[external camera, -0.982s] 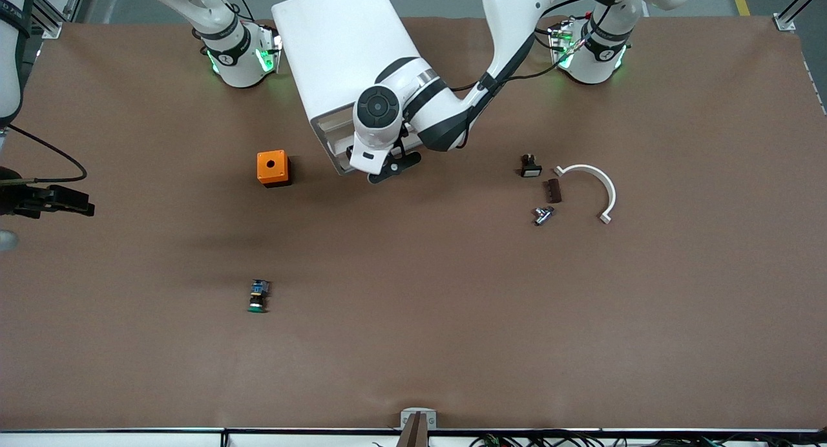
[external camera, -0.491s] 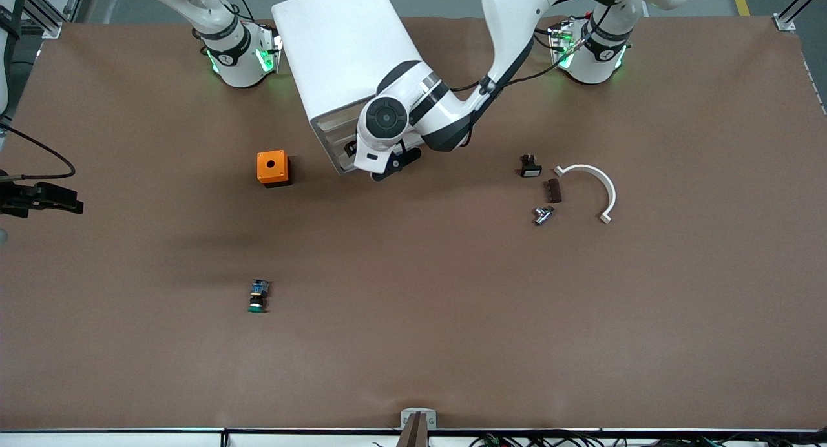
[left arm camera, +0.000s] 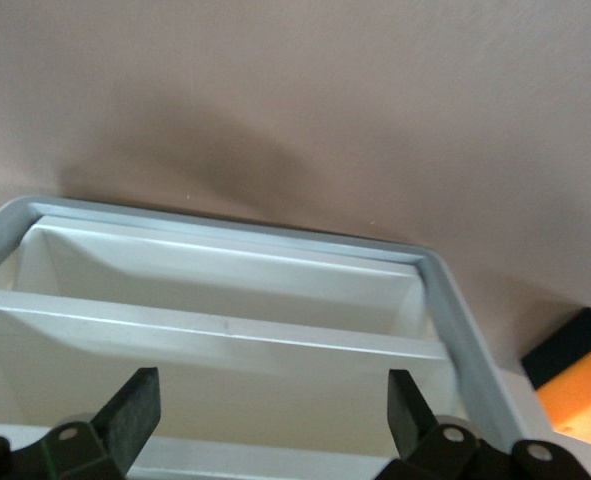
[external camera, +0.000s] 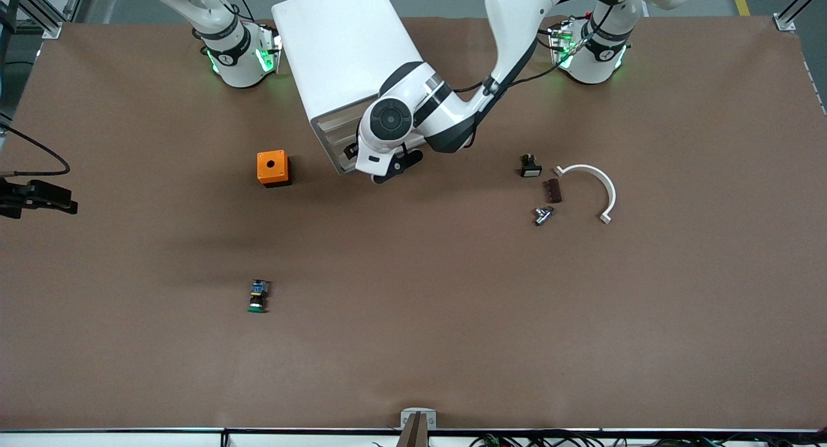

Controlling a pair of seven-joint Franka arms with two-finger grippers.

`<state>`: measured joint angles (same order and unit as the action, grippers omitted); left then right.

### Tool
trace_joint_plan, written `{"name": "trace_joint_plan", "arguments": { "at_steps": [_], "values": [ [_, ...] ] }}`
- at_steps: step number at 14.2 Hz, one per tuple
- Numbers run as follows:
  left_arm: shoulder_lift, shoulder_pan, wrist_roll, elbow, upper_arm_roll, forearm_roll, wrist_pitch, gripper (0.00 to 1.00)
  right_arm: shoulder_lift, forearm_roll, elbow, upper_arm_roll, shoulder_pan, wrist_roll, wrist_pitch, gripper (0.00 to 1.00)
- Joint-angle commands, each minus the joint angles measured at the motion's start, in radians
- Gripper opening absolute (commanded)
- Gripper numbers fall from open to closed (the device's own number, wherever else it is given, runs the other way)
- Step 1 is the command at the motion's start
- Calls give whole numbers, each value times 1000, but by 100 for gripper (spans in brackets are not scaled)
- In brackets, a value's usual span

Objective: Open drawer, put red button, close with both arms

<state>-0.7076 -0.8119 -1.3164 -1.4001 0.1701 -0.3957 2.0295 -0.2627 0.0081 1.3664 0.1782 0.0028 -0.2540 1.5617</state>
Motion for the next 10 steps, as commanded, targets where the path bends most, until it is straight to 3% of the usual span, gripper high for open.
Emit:
{"name": "trace_joint_plan", "arguments": {
  "at_steps": [1, 5, 10],
  "values": [
    [86, 46, 51, -23, -15, 35, 0, 100, 57, 3, -9, -12, -27, -2, -69, 100],
    [235, 195, 120, -8, -20, 179, -54, 100, 86, 3, 3, -14, -50, -5, -121, 100],
    [454, 406, 501, -8, -20, 307, -297, 99, 147, 3, 48, -20, -47, -11, -120, 100]
  ]
}}
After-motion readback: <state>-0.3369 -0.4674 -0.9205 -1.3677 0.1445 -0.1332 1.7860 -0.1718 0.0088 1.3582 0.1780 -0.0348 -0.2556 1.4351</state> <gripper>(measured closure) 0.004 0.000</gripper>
